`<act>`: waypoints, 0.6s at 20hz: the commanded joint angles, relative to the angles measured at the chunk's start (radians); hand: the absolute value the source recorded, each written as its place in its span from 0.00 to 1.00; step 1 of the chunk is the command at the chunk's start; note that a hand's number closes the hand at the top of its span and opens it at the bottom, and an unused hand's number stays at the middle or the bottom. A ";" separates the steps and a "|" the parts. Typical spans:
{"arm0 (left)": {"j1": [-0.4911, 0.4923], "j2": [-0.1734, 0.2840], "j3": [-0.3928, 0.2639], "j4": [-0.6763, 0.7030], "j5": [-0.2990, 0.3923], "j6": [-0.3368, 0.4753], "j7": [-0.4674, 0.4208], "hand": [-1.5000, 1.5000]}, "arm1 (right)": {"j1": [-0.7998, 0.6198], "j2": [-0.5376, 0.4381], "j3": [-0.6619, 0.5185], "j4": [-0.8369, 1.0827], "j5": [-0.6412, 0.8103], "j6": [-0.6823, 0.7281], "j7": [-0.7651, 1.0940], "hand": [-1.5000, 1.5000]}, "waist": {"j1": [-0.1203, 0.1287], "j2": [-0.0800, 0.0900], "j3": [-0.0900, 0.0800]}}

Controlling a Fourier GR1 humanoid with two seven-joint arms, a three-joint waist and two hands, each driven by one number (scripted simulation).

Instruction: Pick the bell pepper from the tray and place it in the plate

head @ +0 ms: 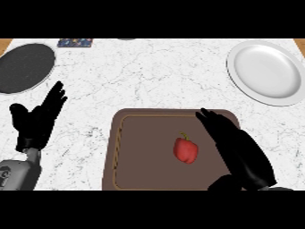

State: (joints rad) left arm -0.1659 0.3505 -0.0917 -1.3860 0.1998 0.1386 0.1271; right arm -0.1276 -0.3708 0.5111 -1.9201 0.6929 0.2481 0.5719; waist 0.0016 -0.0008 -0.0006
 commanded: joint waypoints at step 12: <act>0.001 -0.037 0.069 -0.005 -0.068 -0.061 0.017 0.50 | -0.070 0.160 -0.002 0.101 0.100 0.260 0.139 0.00 | -0.002 0.000 0.001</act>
State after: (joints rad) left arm -0.1733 0.3184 -0.0421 -1.3911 0.1544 0.1045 0.1505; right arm -0.2141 -0.2308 0.5263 -1.8095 0.7757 0.4525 0.7015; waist 0.0021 -0.0003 -0.0002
